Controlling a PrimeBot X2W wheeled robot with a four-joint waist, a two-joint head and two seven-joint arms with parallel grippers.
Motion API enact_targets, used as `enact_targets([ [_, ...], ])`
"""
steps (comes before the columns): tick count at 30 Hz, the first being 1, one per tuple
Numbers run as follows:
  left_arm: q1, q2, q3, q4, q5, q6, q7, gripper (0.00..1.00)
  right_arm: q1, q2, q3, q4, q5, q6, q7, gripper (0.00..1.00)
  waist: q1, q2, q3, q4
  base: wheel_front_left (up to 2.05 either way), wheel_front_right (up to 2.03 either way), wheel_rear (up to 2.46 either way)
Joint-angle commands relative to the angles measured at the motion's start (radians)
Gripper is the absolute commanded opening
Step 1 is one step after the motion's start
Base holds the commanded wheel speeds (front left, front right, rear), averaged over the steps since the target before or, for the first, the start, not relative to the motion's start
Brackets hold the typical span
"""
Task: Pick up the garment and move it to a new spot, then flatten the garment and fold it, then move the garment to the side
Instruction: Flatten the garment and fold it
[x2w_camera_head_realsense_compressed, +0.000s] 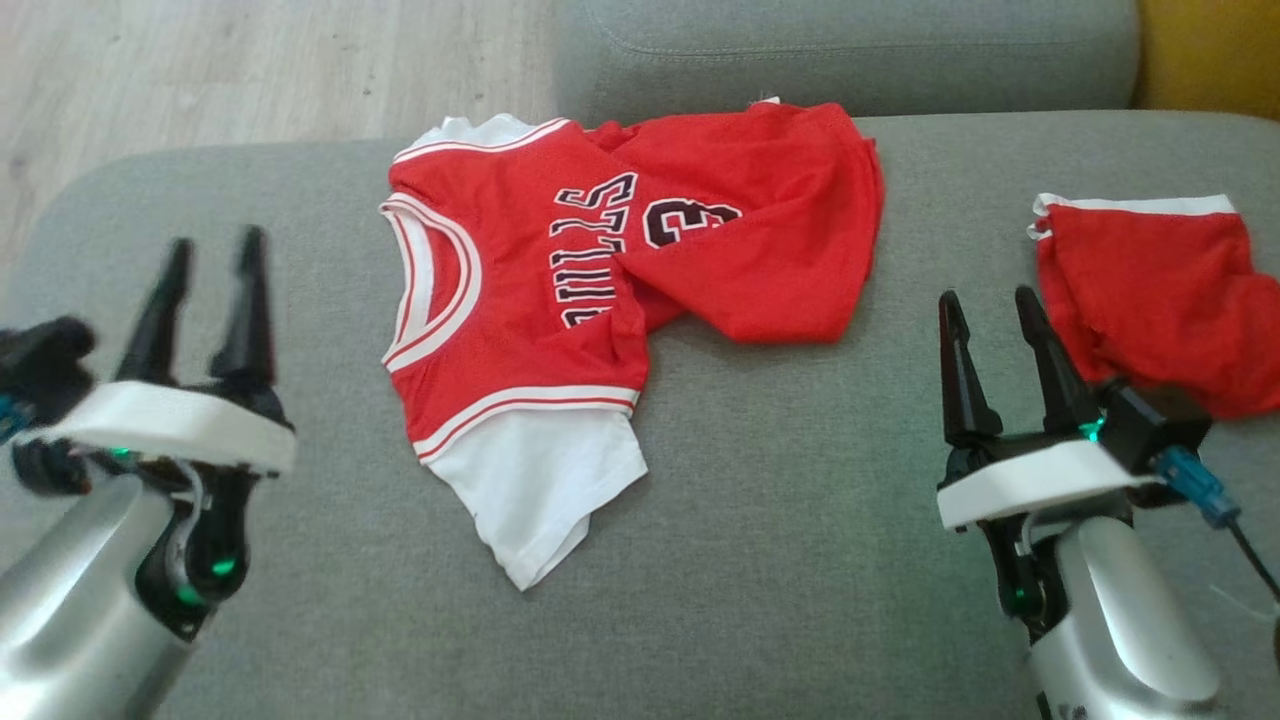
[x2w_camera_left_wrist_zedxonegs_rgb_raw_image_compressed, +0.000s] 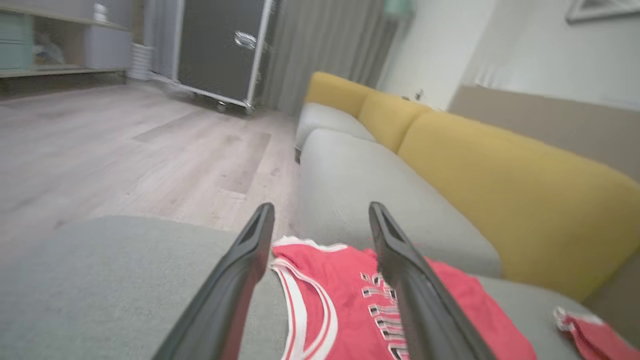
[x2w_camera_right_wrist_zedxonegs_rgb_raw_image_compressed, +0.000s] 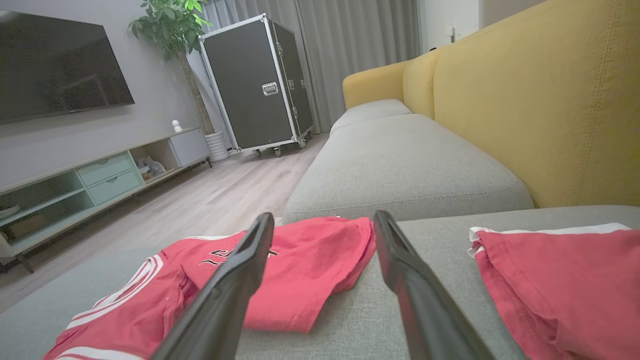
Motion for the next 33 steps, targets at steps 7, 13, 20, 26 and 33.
enact_targets([
  [7,0.244,-0.213,0.458,-0.129,0.297,0.006,-0.012,1.00,-0.012,0.005,0.014,-0.026,-0.028,-0.001,-0.006,1.00,0.0001,-0.0001,0.015,0.029,0.00,0.00,0.00],
  [13,0.353,-0.358,0.567,-0.141,0.498,-0.072,-0.012,1.00,-0.031,0.005,0.019,-0.014,-0.041,-0.001,-0.006,1.00,0.0001,-0.0001,0.035,0.046,0.00,0.00,0.00],
  [20,0.333,-0.441,0.606,-0.086,0.575,-0.162,-0.012,1.00,-0.113,0.005,0.027,0.098,-0.018,-0.001,0.035,1.00,0.0001,-0.0001,0.071,0.075,0.00,0.00,0.00],
  [26,0.307,-0.493,0.637,-0.057,0.611,-0.222,-0.012,1.00,-0.229,0.005,0.045,0.309,0.123,-0.001,0.093,1.00,0.0001,-0.0001,0.106,0.104,0.00,0.00,0.00],
  [33,0.296,-0.526,0.655,-0.012,0.641,-0.265,-0.012,1.00,-0.332,0.005,0.071,0.540,0.180,-0.001,0.058,1.00,0.0001,-0.0001,0.121,0.139,0.00,0.00,0.00],
])
